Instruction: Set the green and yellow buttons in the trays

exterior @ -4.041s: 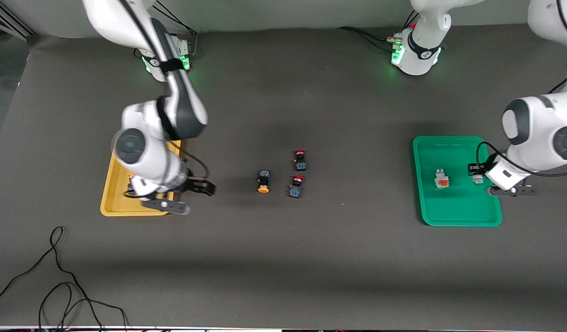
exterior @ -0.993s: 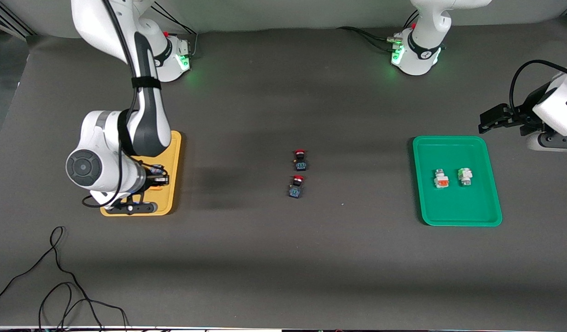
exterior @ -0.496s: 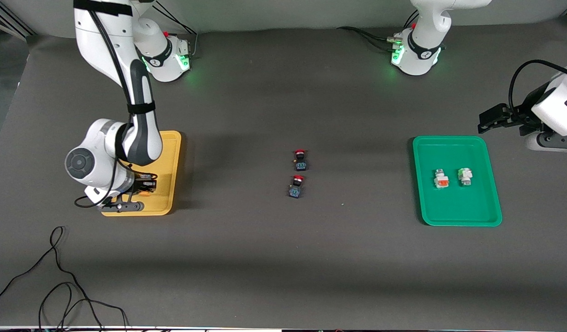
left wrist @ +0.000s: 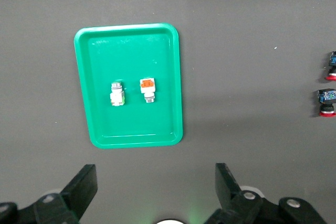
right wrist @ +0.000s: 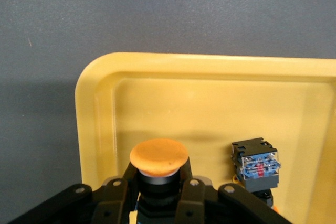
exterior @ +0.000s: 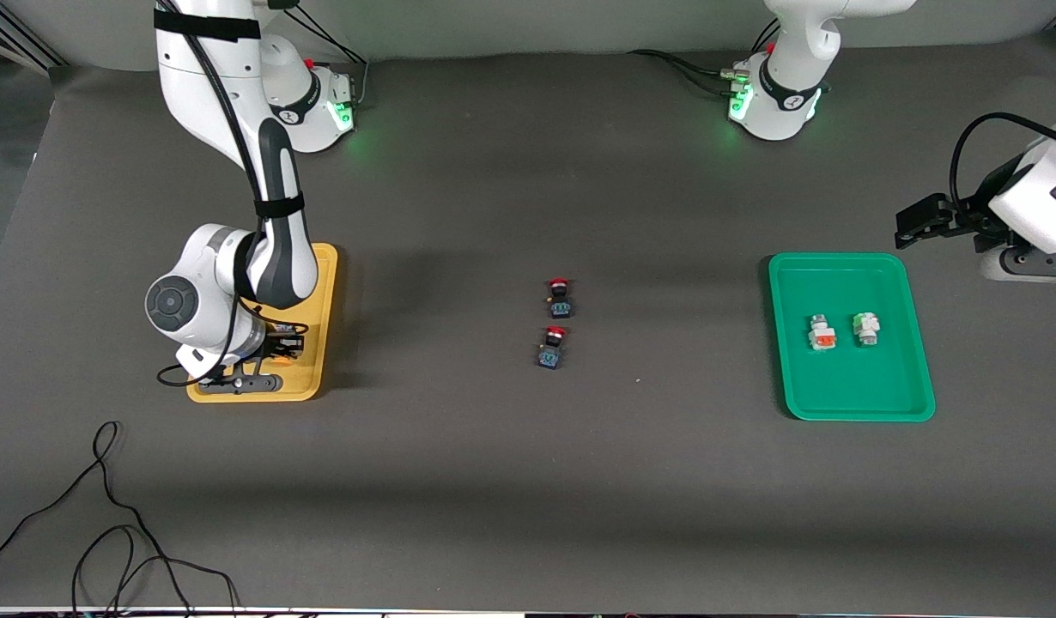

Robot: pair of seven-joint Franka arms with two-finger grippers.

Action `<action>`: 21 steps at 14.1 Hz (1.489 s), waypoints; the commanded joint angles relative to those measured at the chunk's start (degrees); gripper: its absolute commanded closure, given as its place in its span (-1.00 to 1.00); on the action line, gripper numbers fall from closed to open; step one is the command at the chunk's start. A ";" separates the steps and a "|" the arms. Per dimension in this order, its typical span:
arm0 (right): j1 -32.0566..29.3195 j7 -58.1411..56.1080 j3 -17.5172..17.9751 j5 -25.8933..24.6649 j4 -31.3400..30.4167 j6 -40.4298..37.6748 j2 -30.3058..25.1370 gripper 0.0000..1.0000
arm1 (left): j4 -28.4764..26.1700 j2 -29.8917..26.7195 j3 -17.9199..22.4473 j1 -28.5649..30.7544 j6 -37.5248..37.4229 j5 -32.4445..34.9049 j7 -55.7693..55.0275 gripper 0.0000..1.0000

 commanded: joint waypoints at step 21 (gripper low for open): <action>7.82 -3.69 -33.18 -7.16 34.56 -58.38 -9.16 -0.99 | 1.73 0.75 0.27 -0.79 -0.42 1.11 0.20 -1.00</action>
